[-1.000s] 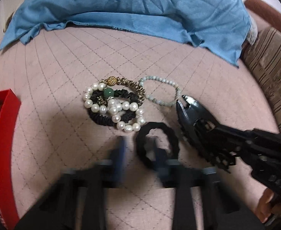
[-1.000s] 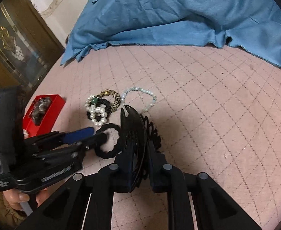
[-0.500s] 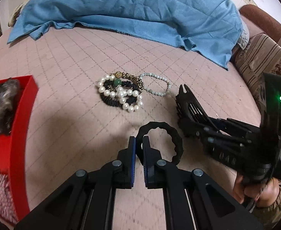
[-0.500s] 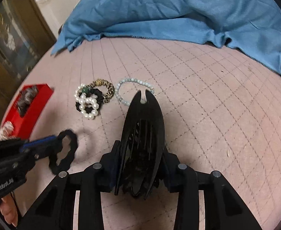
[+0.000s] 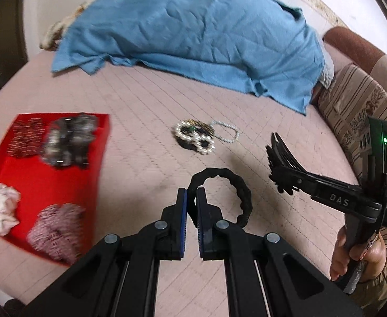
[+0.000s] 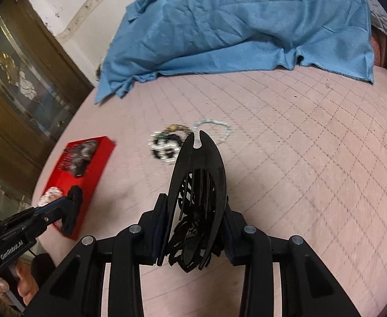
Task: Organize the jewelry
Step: 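Carry the clip and hair tie into the red tray and open both tools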
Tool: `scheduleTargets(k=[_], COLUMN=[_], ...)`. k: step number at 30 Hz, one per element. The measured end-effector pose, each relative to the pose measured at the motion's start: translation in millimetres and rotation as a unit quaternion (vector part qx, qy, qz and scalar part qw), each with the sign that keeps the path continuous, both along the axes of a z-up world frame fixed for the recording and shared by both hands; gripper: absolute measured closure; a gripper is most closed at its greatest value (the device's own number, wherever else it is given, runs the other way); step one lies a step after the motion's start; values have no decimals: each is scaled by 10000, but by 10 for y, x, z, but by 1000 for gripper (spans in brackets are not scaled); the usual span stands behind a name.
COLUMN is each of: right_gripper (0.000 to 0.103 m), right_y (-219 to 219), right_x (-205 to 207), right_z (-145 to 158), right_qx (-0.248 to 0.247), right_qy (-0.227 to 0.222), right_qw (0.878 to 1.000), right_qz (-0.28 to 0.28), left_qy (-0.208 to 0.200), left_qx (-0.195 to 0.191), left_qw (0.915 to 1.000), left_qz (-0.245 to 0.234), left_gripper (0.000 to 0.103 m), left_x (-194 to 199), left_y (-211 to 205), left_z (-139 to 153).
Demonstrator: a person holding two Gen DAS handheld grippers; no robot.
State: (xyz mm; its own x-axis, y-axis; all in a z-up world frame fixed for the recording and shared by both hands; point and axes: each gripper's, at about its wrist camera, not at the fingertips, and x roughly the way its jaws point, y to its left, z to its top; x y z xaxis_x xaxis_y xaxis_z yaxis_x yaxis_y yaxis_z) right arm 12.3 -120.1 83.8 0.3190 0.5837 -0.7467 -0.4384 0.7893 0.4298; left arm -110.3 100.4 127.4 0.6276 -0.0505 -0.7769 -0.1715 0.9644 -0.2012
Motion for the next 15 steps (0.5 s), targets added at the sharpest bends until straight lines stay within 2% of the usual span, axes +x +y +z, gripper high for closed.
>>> scheduleTargets(k=[8,15], right_gripper=[63,63], right_y=[296,776], right_x=[-381,-569], right_z=[373,615], right_qx=[265,297], right_qy=[-129,-210], right_qw=[9990,9962], right_qz=[349,792], left_qy=[-221,-228], left_qx=[266,237], left_qw=[9968,9879], left_qz=[715,1516], left_gripper=[97,97], left_x=[-500,-759], left_y=[555,1322], left_z=[258,264])
